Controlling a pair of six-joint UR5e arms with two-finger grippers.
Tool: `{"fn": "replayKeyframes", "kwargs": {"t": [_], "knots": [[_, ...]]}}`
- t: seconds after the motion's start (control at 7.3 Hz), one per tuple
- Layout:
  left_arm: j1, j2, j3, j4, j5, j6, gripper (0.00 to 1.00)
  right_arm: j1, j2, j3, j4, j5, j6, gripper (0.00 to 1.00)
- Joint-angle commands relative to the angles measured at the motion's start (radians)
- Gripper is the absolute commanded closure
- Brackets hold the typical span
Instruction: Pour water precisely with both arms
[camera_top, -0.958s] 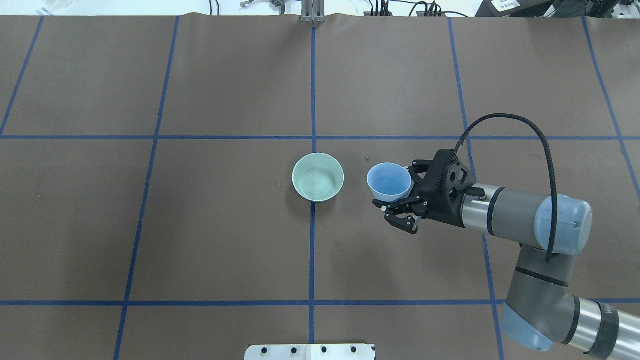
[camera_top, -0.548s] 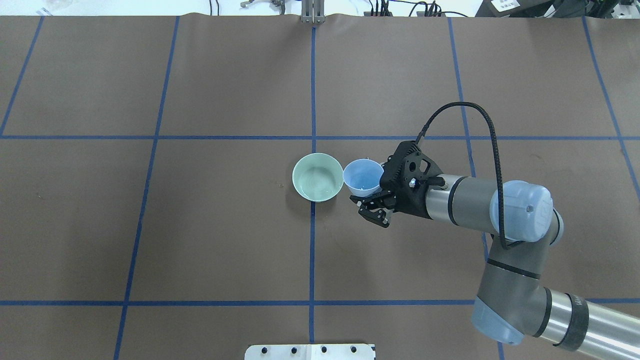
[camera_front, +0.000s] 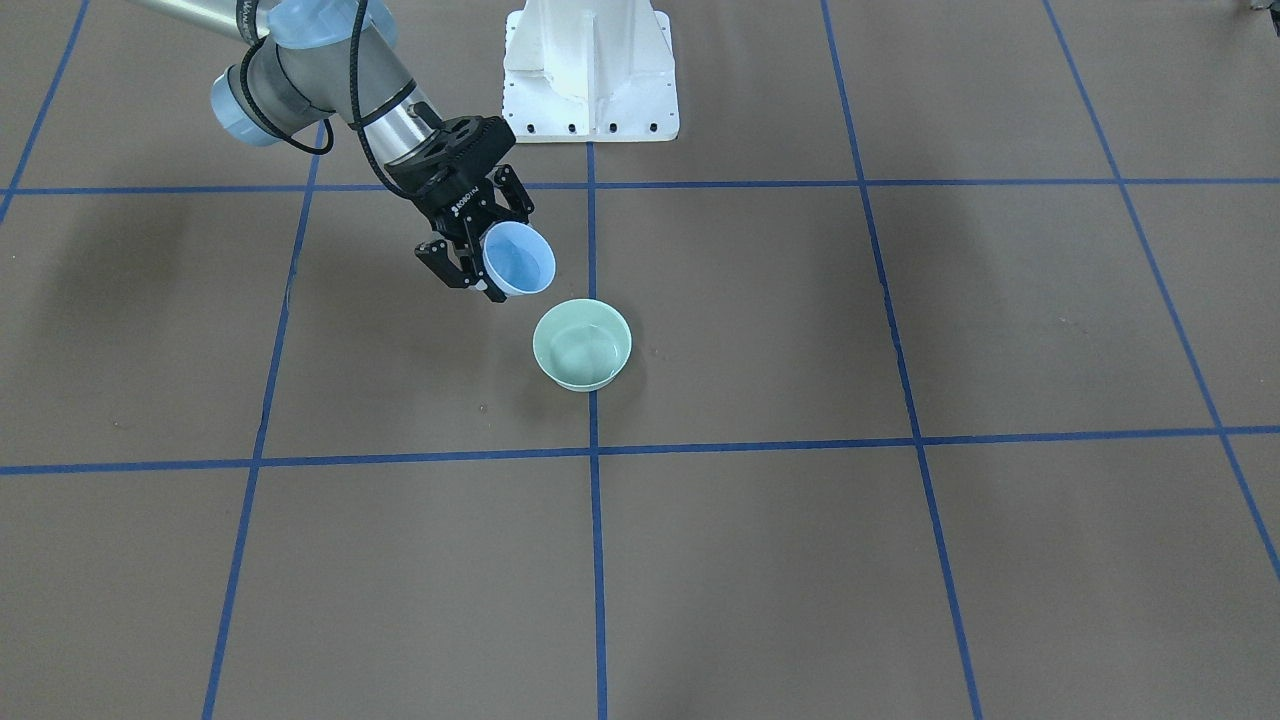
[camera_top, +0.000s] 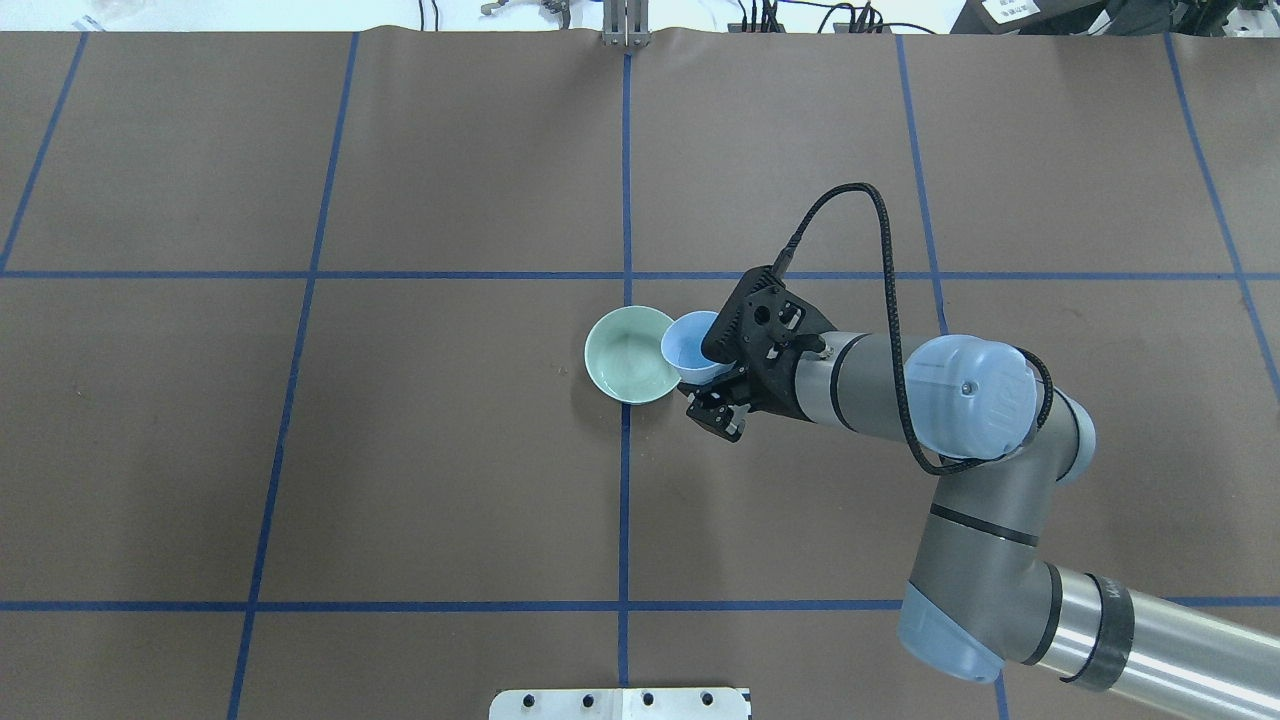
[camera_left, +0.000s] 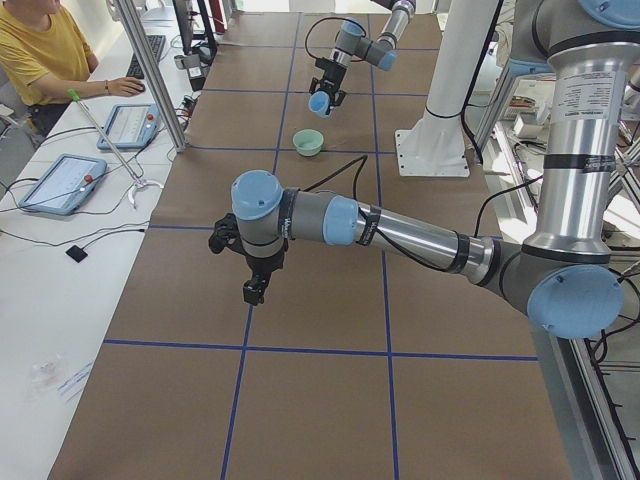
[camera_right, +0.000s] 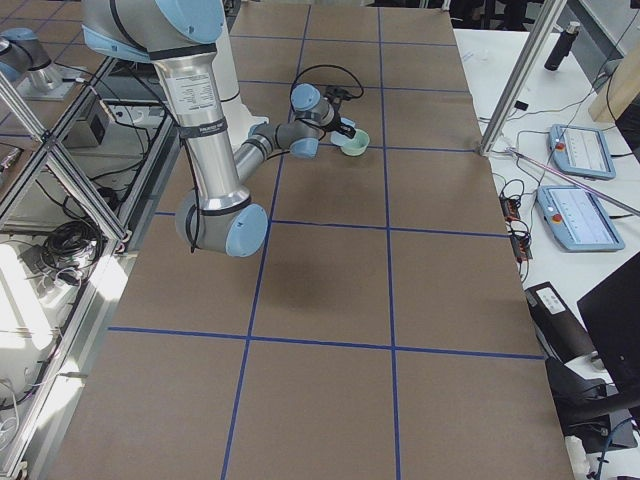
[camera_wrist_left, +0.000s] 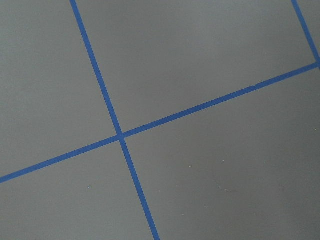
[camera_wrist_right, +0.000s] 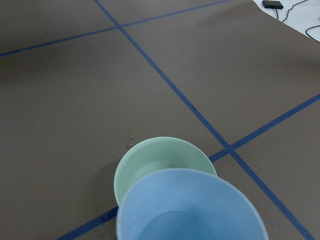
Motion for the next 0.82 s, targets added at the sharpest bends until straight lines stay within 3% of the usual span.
{"fn": "replayKeyframes", "kwargs": {"t": [0.0, 0.68], "knots": [[0.0, 0.001, -0.001, 0.0, 0.0, 0.0, 0.0, 0.0, 0.049, -0.003, -0.12, -0.001, -0.001, 1.0], [0.0, 0.003, -0.001, 0.0, 0.0, 0.0, 0.0, 0.006, 0.132, -0.003, -0.345, 0.004, -0.043, 1.0]]}}
